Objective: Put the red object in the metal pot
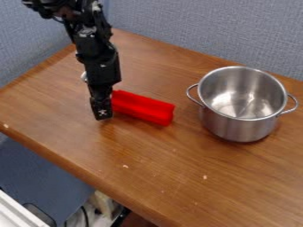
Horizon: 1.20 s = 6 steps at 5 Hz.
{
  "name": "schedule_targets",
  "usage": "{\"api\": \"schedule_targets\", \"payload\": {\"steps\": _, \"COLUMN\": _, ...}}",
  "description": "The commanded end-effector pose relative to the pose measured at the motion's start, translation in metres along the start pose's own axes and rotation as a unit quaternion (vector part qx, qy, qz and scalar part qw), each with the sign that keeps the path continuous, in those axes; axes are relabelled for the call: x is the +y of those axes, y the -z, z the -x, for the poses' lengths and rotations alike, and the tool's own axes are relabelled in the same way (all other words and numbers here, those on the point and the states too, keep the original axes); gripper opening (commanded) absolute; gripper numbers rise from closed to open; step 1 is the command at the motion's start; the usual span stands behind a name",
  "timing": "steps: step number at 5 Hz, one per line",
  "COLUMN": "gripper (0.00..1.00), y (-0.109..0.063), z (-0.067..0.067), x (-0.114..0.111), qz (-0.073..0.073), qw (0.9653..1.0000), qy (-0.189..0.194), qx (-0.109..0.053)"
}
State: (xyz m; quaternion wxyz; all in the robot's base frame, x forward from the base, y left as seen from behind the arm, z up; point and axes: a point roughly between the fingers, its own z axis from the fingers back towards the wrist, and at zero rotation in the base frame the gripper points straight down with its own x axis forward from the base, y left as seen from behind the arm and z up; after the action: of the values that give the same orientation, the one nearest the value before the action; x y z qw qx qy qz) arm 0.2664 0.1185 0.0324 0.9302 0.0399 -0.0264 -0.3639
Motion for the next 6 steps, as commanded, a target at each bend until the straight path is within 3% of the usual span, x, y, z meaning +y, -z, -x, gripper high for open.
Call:
{"api": "schedule_targets", "payload": {"steps": 1, "gripper": 0.00, "y": -0.008, "z": -0.001, "x": 0.003, "qz": -0.014, "qw": 0.9999, "qy": 0.001, "qx": -0.008}}
{"api": "schedule_targets", "payload": {"steps": 3, "gripper": 0.00, "y": -0.019, "z": -0.001, "x": -0.003, "qz": -0.016, "qw": 0.9999, "qy": 0.002, "qx": 0.001}}
{"api": "schedule_targets", "payload": {"steps": 5, "gripper": 0.00, "y": -0.048, "z": -0.007, "x": -0.005, "qz": -0.030, "qw": 0.9993, "qy": 0.004, "qx": 0.022}}
{"api": "schedule_targets", "payload": {"steps": 6, "gripper": 0.00, "y": -0.064, "z": -0.017, "x": -0.008, "qz": -0.043, "qw": 0.9987, "qy": 0.017, "qx": 0.021}}
